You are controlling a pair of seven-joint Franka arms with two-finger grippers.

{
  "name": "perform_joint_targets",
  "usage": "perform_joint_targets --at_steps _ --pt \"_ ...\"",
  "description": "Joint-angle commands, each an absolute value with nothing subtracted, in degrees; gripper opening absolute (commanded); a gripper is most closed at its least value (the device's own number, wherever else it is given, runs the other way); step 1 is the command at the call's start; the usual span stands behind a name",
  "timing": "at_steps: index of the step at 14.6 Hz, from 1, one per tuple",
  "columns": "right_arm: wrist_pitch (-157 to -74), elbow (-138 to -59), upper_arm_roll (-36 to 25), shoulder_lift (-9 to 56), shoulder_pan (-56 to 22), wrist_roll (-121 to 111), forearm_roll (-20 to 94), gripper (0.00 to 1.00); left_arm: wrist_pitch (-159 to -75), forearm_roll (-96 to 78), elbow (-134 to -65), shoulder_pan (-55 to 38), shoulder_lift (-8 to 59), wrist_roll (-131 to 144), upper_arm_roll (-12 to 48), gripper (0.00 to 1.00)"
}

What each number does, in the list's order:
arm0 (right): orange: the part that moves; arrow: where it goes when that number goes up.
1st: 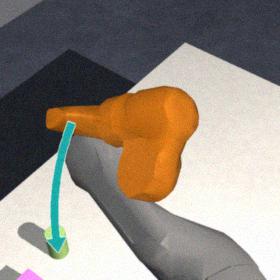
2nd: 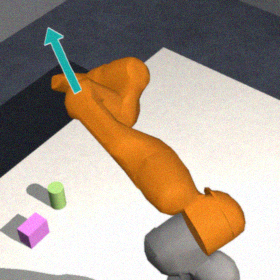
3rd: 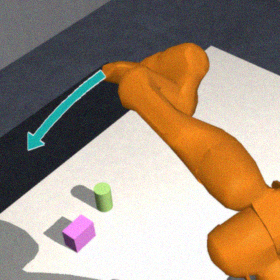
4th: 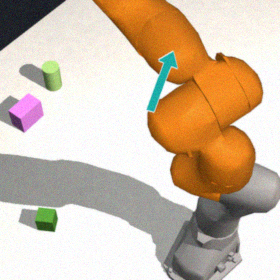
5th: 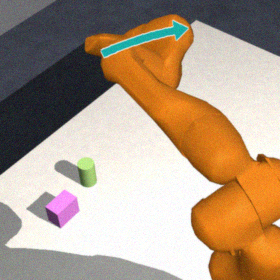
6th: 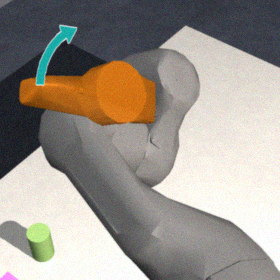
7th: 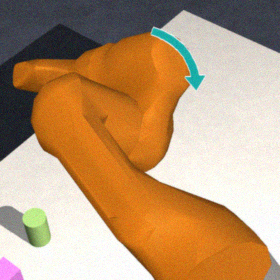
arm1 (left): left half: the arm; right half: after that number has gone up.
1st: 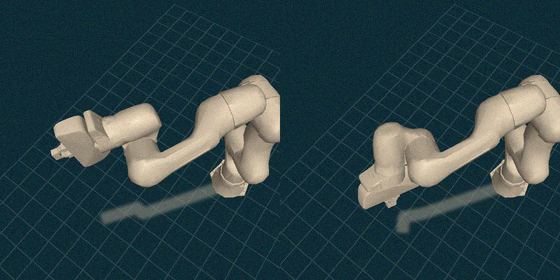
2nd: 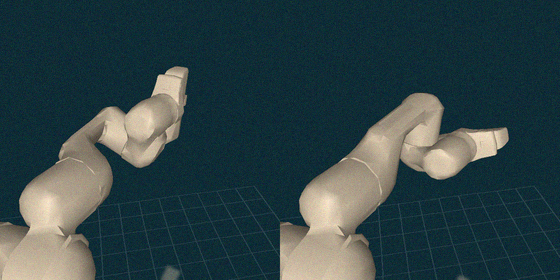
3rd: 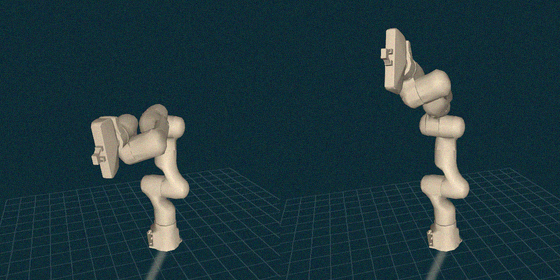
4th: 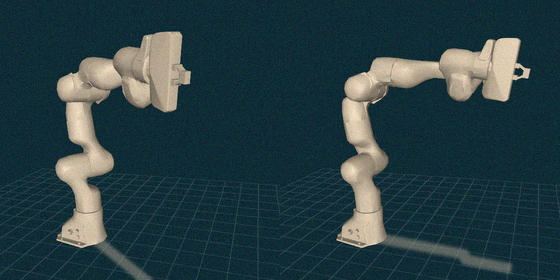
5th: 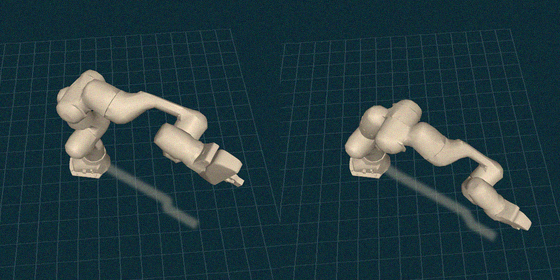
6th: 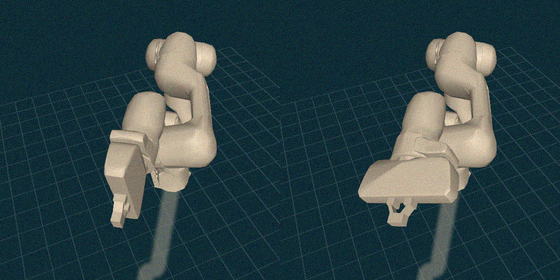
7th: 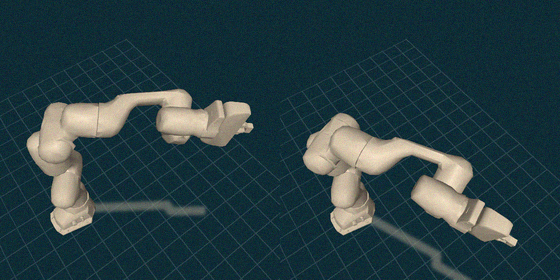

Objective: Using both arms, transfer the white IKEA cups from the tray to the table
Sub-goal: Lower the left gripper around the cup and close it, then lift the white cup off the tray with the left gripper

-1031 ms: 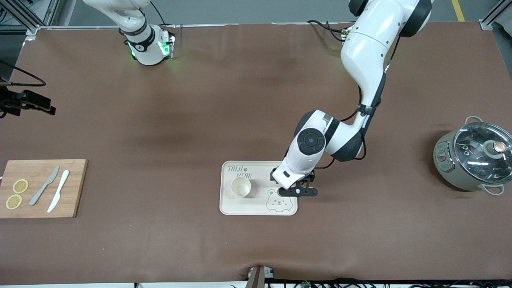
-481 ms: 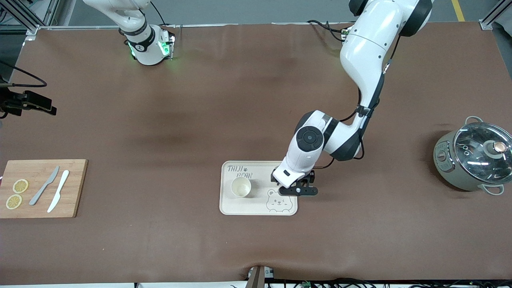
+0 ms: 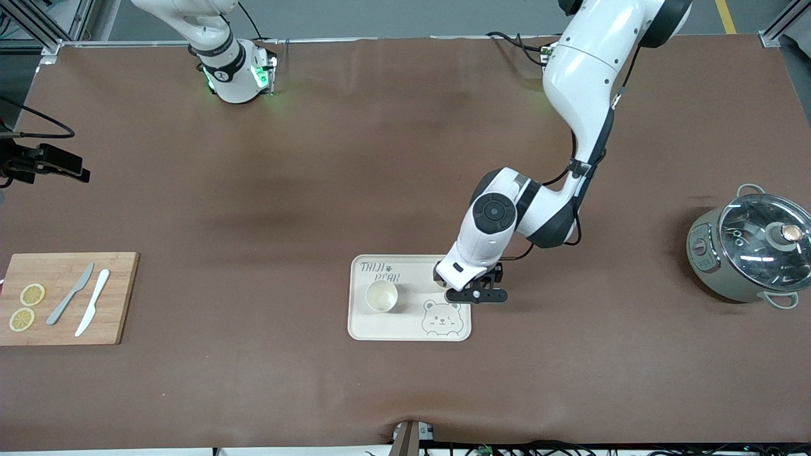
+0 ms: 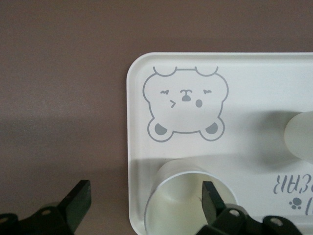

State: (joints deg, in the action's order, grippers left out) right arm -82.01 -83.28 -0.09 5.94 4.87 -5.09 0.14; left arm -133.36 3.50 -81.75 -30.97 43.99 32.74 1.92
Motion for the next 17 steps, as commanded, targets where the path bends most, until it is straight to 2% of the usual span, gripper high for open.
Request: perform_joint_targets --at_steps 1,3,6,9,10,11,12,17 --pt "-81.8 -83.5 -0.1 5.7 5.4 -5.5 1.1 1.00 -133.7 5.3 -85.3 -30.8 41.1 34.1 2.5 1.00" --pt "-81.8 -83.5 -0.1 5.7 5.4 -5.5 1.1 1.00 -136.4 5.3 -87.8 -30.5 40.5 34.1 2.4 1.00" --pt "-81.8 -83.5 -0.1 5.7 5.4 -5.5 1.1 1.00 -146.3 5.3 -95.7 -30.1 38.3 33.8 2.4 1.00" --pt "-82.0 -83.9 -0.1 5.7 5.4 -5.5 1.1 1.00 -147.3 5.3 -96.4 -30.2 38.5 34.1 2.4 1.00" --pt "-82.1 -84.1 -0.1 5.6 5.4 -5.5 1.1 1.00 -147.2 4.4 -96.3 -30.5 38.6 35.8 2.5 0.95" --pt "-82.1 -84.2 -0.1 5.7 5.4 -5.5 1.1 1.00 -147.2 4.1 -96.3 -30.3 38.7 42.0 3.1 0.07" --pt "-82.2 -84.2 -0.1 5.7 5.4 -5.5 1.0 1.00 -147.0 5.4 -96.2 -30.4 38.9 45.7 3.6 0.00" --pt "-82.2 -84.3 -0.1 5.7 5.5 -5.5 1.1 1.00 -147.0 10.1 -95.8 -30.1 38.9 45.5 3.8 0.00"
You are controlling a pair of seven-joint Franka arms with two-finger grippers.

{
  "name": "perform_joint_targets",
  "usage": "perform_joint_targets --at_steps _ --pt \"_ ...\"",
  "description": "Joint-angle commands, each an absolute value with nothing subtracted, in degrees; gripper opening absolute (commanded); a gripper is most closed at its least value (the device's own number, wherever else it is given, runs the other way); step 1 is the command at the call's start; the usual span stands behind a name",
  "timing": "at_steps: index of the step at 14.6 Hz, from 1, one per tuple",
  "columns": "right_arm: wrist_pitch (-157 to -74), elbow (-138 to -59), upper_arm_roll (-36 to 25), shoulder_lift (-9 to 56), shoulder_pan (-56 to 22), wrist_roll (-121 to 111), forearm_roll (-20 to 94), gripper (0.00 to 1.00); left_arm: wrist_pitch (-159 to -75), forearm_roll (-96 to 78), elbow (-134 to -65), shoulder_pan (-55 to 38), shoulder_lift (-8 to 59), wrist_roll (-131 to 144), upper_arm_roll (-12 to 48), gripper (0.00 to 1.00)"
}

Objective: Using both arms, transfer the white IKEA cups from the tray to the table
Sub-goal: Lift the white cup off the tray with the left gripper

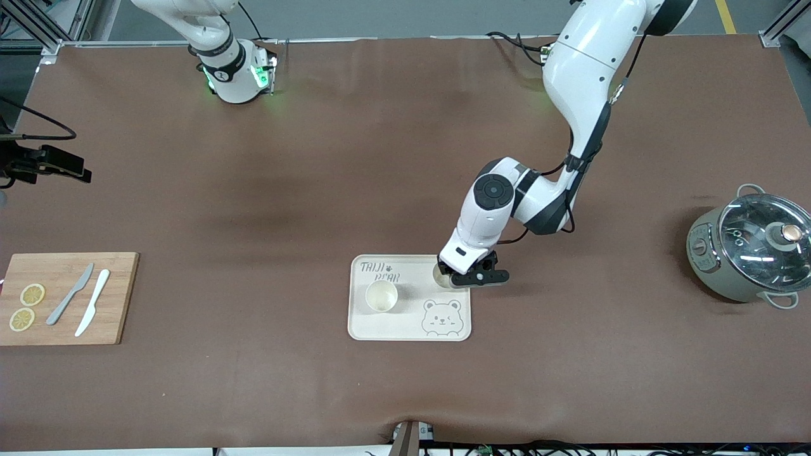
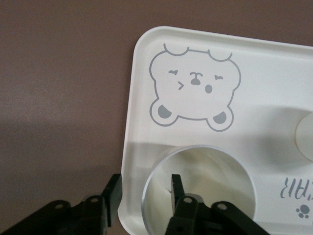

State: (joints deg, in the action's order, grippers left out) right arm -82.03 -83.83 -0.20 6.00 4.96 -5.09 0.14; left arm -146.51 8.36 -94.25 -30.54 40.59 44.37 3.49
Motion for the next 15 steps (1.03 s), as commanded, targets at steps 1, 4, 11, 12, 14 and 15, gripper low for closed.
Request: perform_joint_targets --at_steps 1,4,11,12,14,15 --pt "-82.2 -84.3 -0.1 5.7 5.5 -5.5 1.1 1.00 -147.0 10.1 -95.8 -30.1 38.9 45.4 3.8 0.00" --pt "-82.2 -84.3 -0.1 5.7 5.6 -5.5 1.1 1.00 -147.0 10.9 -95.5 -29.9 38.7 45.2 3.8 0.00" --pt "-82.4 -85.0 -0.1 5.6 5.6 -5.5 1.1 1.00 -121.9 10.0 -90.3 -24.4 30.2 39.6 8.2 0.00" --pt "-82.4 -85.0 -0.1 5.6 5.6 -5.5 1.1 1.00 -118.3 10.0 -90.4 -21.9 28.1 37.9 10.3 0.00" --pt "-82.4 -85.0 -0.1 5.6 5.6 -5.5 1.1 1.00 -112.4 10.0 -91.7 -16.9 24.0 34.6 14.0 0.00" --pt "-82.4 -85.0 -0.1 5.6 5.6 -5.5 1.0 1.00 -111.7 9.6 -93.4 -14.2 21.6 33.5 15.3 0.00"
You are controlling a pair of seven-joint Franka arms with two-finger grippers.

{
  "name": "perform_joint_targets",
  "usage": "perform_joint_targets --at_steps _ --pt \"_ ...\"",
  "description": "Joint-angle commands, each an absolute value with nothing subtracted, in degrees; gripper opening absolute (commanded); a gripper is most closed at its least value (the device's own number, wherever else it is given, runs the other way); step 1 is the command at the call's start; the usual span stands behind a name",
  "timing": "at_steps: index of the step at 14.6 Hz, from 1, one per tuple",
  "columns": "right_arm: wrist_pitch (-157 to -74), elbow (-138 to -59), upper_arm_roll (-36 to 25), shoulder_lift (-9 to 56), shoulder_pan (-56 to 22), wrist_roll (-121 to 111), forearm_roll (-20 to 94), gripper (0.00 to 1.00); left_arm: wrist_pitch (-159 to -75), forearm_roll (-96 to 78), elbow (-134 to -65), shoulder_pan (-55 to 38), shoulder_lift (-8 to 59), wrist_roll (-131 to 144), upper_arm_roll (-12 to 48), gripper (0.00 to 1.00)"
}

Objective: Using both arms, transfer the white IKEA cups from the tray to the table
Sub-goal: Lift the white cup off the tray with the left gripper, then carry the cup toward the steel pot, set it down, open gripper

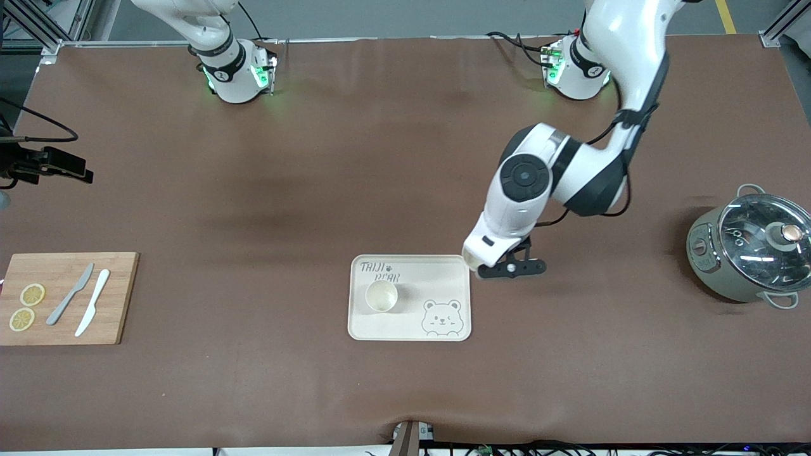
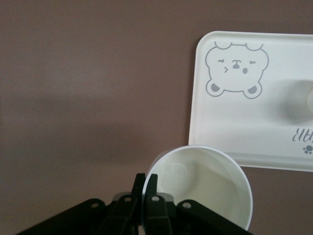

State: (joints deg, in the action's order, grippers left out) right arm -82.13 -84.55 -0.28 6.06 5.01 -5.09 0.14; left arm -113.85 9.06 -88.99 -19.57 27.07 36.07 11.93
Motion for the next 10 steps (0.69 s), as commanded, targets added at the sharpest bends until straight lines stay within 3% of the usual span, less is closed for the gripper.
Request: perform_joint_targets --at_steps 1,7,10 --pt "-82.4 -85.0 -0.1 5.6 5.6 -5.5 1.1 1.00 -111.4 6.6 -95.3 -10.1 19.5 32.8 16.4 0.00" --pt "-82.3 -85.0 -0.1 5.5 5.5 -5.4 1.1 1.00 -113.0 3.6 -110.5 0.4 6.9 17.5 19.6 0.00" --pt "-82.3 -85.0 -0.1 5.5 5.5 -5.4 1.1 1.00 -122.0 0.1 -121.7 3.6 0.4 12.1 19.6 0.00"
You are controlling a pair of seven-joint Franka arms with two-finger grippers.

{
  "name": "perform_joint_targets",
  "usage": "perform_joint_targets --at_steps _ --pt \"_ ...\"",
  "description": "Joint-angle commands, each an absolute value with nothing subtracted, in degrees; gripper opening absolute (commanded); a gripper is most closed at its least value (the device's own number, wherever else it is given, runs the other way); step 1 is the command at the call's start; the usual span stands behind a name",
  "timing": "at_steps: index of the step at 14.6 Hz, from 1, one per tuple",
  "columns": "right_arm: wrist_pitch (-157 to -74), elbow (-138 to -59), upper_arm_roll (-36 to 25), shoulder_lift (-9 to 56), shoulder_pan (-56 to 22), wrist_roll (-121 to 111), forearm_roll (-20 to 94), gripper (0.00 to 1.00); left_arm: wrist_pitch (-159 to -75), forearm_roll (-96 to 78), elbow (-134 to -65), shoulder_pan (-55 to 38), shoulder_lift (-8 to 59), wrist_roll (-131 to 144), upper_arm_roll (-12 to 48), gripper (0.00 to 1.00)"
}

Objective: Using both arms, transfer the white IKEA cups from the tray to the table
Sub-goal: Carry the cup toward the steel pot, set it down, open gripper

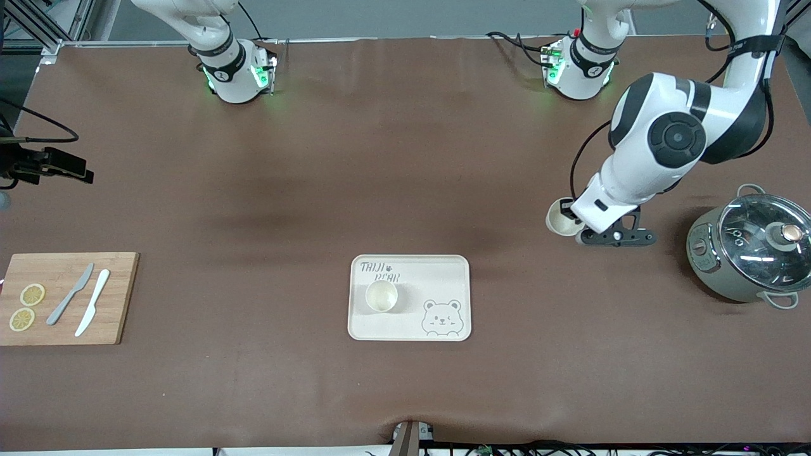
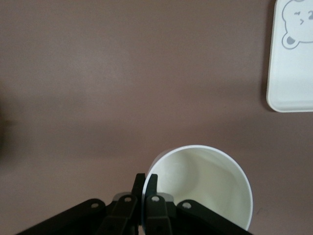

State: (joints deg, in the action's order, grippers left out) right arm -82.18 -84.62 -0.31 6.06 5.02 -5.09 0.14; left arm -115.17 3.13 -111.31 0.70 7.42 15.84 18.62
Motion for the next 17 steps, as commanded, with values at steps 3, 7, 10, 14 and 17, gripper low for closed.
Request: perform_joint_targets --at_steps 3,7,10,14,17 --pt "-82.3 -85.0 -0.1 5.5 5.5 -5.4 1.1 1.00 -131.6 -4.1 -133.2 7.2 -5.7 3.6 19.5 0.00" --pt "-82.4 -85.2 -0.1 5.5 5.6 -5.4 1.1 1.00 -137.9 -9.2 -140.8 12.3 -8.1 -8.7 19.4 0.00" --pt "-82.4 -85.2 -0.1 5.6 5.6 -5.4 1.1 1.00 -145.5 -9.7 -144.7 14.2 -6.8 -12.6 19.4 0.00" --pt "-82.6 -84.7 -0.1 5.6 5.6 -5.4 1.1 1.00 -153.1 -9.7 -146.5 17.5 -2.2 -17.5 19.4 0.00" --pt "-85.6 -83.9 0.3 5.7 4.5 -4.7 2.3 1.00 -158.4 -9.7 -146.5 17.6 2.3 -17.9 19.4 0.00"
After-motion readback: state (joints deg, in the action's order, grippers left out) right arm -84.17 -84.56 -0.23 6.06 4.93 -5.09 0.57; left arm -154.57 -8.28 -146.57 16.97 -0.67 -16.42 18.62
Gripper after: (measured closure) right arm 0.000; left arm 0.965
